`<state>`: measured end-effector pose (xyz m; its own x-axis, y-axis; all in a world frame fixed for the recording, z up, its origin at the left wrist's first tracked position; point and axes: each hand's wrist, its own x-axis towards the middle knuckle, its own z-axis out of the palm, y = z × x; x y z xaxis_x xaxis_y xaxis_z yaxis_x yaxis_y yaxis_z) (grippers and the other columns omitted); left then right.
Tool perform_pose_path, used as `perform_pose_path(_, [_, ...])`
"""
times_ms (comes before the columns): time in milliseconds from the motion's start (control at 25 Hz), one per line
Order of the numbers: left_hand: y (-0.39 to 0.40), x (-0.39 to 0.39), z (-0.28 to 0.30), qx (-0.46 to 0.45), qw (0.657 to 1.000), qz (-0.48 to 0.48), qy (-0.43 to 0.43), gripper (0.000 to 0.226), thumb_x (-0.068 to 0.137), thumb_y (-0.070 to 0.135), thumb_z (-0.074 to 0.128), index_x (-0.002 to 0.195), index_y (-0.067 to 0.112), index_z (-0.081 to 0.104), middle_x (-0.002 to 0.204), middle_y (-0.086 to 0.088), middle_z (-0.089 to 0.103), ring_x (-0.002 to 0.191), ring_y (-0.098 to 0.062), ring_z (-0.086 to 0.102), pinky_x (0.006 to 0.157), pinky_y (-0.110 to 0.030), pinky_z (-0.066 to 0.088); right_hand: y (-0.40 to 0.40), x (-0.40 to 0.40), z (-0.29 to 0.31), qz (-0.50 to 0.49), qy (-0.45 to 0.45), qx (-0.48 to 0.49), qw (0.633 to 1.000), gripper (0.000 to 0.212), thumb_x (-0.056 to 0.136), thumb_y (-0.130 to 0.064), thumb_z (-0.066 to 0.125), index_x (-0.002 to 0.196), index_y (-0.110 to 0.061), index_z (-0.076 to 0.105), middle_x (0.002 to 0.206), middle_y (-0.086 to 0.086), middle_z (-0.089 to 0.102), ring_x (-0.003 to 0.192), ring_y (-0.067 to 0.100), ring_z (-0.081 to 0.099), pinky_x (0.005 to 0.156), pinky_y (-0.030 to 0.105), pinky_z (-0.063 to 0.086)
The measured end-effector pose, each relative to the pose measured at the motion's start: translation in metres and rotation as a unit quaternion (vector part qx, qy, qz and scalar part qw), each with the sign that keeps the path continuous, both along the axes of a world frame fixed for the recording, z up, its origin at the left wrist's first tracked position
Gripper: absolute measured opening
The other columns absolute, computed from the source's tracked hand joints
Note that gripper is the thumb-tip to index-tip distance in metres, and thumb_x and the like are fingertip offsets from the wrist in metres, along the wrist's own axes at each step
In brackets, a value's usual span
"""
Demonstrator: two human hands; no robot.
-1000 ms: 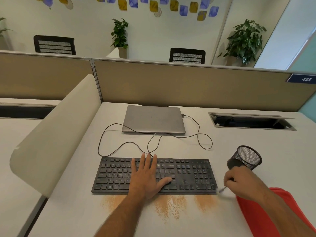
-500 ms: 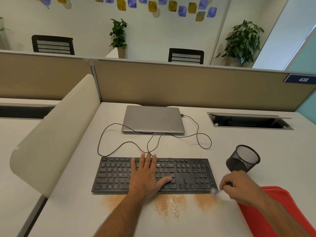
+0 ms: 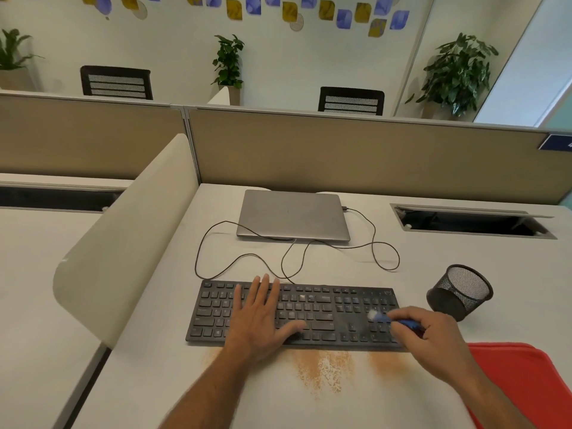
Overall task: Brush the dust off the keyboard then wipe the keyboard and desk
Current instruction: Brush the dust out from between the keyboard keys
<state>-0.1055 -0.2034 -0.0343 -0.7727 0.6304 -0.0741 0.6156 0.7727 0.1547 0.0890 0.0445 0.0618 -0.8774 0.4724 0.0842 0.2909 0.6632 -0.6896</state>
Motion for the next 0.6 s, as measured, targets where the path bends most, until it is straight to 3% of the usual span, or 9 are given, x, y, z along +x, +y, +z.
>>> perform_pose_path(120, [-0.035,-0.016,-0.002,0.017,0.999,0.026,0.008,0.116,0.067,0.097,-0.014,0.158,0.025,-0.014,0.165,0.002,-0.020,0.150,-0.016,-0.024,0.121,-0.052,-0.015,-0.022,-0.015,-0.001,0.025,0.016,-0.038,0.999,0.024,0.085,-0.012,0.067,0.089,-0.035,0.071,0.072,-0.014,0.071,0.067,0.006,0.067,0.064,0.024,0.056])
perform_pose_path(280, [-0.086,-0.037,-0.007,0.042,0.998,0.047,0.018,0.118,0.067,0.097,-0.011,0.160,0.025,-0.005,0.167,0.005,-0.009,0.152,-0.011,-0.016,0.122,-0.048,-0.014,-0.052,-0.040,-0.007,0.078,0.021,0.026,0.996,0.020,0.086,-0.022,0.067,0.096,-0.040,0.069,0.081,-0.027,0.067,0.081,-0.005,0.062,0.065,0.011,0.048])
perform_pose_path(400, [-0.122,-0.048,-0.012,0.080,0.995,0.053,-0.005,0.116,0.069,0.098,-0.002,0.160,0.026,0.002,0.166,0.009,-0.004,0.151,-0.007,-0.012,0.123,-0.043,-0.011,-0.070,-0.064,-0.013,0.104,0.046,0.040,0.993,0.021,0.087,-0.019,0.066,0.104,-0.030,0.072,0.086,-0.026,0.066,0.078,-0.010,0.060,0.065,0.005,0.043])
perform_pose_path(600, [-0.149,-0.053,-0.015,0.085,0.995,0.034,-0.025,0.112,0.072,0.098,0.007,0.158,0.028,-0.002,0.165,0.011,-0.004,0.151,-0.005,-0.010,0.123,-0.038,-0.012,-0.086,-0.097,-0.025,0.170,-0.010,0.137,0.976,0.027,0.092,-0.031,0.057,0.118,-0.033,0.065,0.104,-0.019,0.068,0.094,-0.003,0.056,0.085,0.019,0.047])
